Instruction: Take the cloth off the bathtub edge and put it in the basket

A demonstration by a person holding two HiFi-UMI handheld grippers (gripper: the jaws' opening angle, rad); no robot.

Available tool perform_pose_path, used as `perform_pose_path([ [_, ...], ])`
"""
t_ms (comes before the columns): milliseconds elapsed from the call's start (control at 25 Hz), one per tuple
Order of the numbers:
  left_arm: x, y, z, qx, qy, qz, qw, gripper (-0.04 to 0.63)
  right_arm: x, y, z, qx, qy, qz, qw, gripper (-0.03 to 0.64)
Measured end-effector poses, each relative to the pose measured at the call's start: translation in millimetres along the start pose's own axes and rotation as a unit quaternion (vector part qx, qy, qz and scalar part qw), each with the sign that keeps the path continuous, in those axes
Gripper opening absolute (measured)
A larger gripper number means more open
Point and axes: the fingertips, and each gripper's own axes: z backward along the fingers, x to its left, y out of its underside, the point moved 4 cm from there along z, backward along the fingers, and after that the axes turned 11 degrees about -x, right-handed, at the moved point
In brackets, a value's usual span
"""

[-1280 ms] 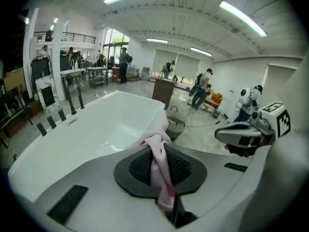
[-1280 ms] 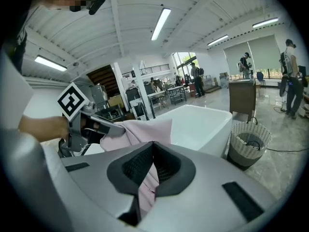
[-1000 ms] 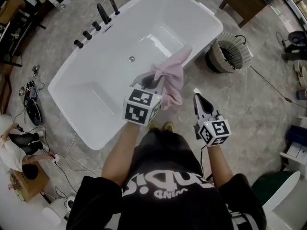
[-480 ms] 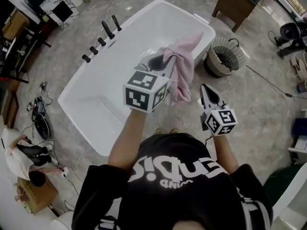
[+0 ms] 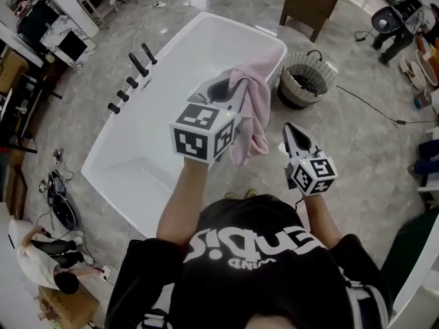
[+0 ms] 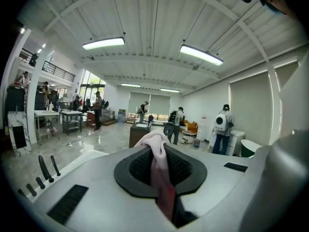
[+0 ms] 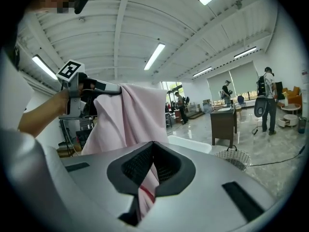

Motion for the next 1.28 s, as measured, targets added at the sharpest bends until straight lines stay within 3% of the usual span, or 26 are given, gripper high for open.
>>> perform_pose_path([
  [400,-58.6,26.6,-33.4,0.004,0.111,-0.005,0.9938,0.040,-18.2,15.0,75.5,-0.022,0.125,0.000,0.992,0.012],
  [720,-85.4,32.5,-72.6,0.004,0.159,0.026,0.9869,0.040,-50.3,21.4,131.4,-0.034,0.222,-0.016,0.974,0.012],
  [960,-101.7,46.3,-107.9,0.016,0.181,0.029,0.9829,0.040,-85.2,21.4,133.5,-0.041,0.249,-0.022,0.968,0.012],
  [1280,-103.2,50.4,-180.2,0.017,0.190,0.006,0.9816,0.040,-149.2,18.3,97.0,-0.048,0.255,-0.027,0.965,0.012],
])
